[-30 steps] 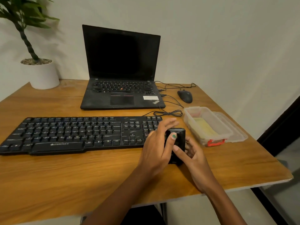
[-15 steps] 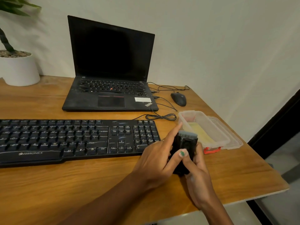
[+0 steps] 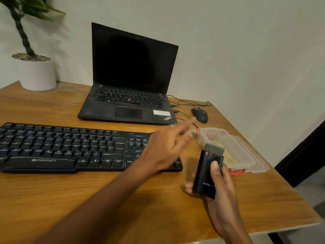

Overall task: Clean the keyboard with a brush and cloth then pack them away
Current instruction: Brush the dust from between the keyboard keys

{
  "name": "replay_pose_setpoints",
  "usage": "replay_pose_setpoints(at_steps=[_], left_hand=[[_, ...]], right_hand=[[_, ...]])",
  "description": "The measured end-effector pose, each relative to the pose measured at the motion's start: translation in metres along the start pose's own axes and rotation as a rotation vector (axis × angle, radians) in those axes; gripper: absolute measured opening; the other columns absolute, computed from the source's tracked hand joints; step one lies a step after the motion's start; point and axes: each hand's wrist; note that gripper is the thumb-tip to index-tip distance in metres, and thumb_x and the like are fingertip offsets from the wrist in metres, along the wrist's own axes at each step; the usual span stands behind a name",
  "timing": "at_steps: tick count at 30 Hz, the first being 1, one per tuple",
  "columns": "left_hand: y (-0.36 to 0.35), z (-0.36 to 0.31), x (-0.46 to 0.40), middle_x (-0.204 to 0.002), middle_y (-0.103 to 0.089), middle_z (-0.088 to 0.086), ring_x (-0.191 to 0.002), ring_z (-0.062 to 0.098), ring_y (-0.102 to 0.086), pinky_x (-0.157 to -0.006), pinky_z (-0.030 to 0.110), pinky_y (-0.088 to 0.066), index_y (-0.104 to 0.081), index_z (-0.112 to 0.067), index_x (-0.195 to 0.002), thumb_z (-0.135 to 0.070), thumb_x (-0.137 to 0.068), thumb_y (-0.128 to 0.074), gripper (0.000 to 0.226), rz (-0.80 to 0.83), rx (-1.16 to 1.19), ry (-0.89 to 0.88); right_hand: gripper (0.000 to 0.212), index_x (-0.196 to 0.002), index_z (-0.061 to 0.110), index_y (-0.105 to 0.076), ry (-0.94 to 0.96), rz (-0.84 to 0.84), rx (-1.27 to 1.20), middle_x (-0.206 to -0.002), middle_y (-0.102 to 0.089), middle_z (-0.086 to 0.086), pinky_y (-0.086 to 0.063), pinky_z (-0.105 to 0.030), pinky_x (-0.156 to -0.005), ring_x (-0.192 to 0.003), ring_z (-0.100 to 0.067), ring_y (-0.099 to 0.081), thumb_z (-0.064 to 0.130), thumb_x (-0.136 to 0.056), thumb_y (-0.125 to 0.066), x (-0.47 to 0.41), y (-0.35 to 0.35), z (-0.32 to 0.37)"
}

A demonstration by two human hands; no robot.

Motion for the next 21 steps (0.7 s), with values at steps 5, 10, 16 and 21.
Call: replay_pose_setpoints(at_steps=[5, 10, 16, 21], left_hand=[[0.054, 0.045, -0.024, -0.148, -0.044, -0.001, -0.136, 0.014, -0.039, -0.119, 0.043, -0.01, -0.04, -0.027, -0.144, -0.073, -0.084, -0.026, 0.077, 0.285, -0.406, 0.321], [0.064, 0.055, -0.008, -0.158, -0.027, 0.004, -0.145, 0.022, -0.025, -0.118, 0.046, -0.007, -0.021, -0.027, -0.153, -0.084, -0.063, -0.016, 0.107, 0.542, -0.517, 0.474], [0.059, 0.048, -0.005, -0.158, -0.027, 0.003, -0.144, 0.024, -0.025, -0.118, 0.047, -0.006, -0.013, -0.029, -0.154, -0.091, -0.05, -0.032, 0.122, 0.681, -0.515, 0.411], [0.056, 0.048, -0.004, -0.159, -0.026, 0.003, -0.145, 0.024, -0.023, -0.119, 0.049, -0.004, -0.008, -0.027, -0.155, -0.088, -0.056, -0.053, 0.125, 0.714, -0.518, 0.366]], right_hand=[[0.033, -0.11, 0.022, -0.055, -0.029, -0.046, 0.042, -0.072, -0.068, -0.015, -0.051, -0.037, -0.042, -0.052, -0.037, -0.058, 0.03, -0.078, -0.058, 0.0, -0.004, 0.003], [0.032, -0.109, 0.024, -0.054, -0.044, -0.078, 0.13, -0.081, -0.068, -0.018, -0.049, -0.035, -0.037, -0.049, -0.04, -0.056, 0.008, -0.082, -0.057, -0.003, -0.006, 0.0], [0.035, -0.102, 0.024, -0.061, 0.022, -0.21, 0.29, -0.093, -0.068, -0.012, -0.046, -0.028, -0.038, -0.063, -0.029, -0.064, 0.024, -0.067, -0.068, -0.008, -0.008, 0.014], [0.044, -0.105, 0.03, -0.066, 0.107, -0.171, 0.444, -0.11, -0.06, 0.0, -0.048, -0.026, -0.056, -0.097, -0.025, -0.06, 0.035, -0.062, -0.071, -0.026, -0.01, 0.044]])
Point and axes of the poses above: each hand's wrist, its own x-axis away from the middle knuckle, its own y-axis out of the back of the hand, z = x × y
